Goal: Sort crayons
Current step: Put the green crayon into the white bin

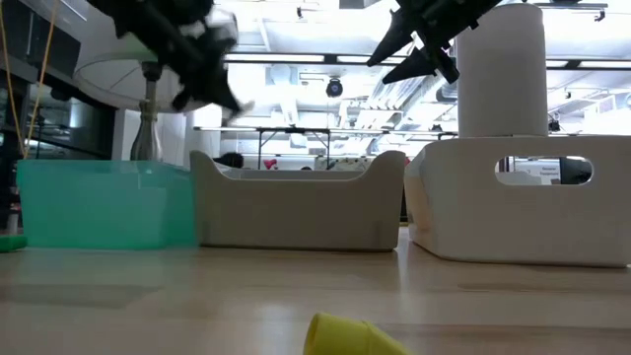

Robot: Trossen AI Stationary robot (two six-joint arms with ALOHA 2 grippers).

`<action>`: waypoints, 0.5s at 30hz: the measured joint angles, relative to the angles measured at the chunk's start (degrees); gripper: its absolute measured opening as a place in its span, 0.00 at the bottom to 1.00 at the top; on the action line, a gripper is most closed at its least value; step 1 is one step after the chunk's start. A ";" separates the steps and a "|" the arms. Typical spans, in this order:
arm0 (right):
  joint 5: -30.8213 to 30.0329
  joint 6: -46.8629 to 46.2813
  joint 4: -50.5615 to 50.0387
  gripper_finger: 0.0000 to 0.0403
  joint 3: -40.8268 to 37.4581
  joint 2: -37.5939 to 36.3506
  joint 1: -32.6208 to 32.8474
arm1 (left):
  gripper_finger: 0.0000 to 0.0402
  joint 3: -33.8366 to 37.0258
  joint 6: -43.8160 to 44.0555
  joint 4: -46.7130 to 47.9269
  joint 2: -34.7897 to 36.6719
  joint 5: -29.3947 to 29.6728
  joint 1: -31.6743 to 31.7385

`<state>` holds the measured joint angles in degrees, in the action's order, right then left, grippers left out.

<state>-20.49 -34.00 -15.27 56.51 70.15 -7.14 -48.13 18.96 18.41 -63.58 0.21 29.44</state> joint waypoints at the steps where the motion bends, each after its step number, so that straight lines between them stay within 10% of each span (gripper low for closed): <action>1: 0.35 0.00 0.02 0.49 0.00 0.00 0.00 | 0.00 -0.01 0.33 -1.98 1.47 -0.05 -0.85; 15: 20.72 12.46 27.78 0.49 0.00 0.00 0.00 | 0.00 -0.03 -2.29 -37.73 -3.60 -5.05 -17.22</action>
<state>0.24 -21.54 12.51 56.51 70.15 -7.14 -48.16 16.67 -19.32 -67.18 -4.84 12.23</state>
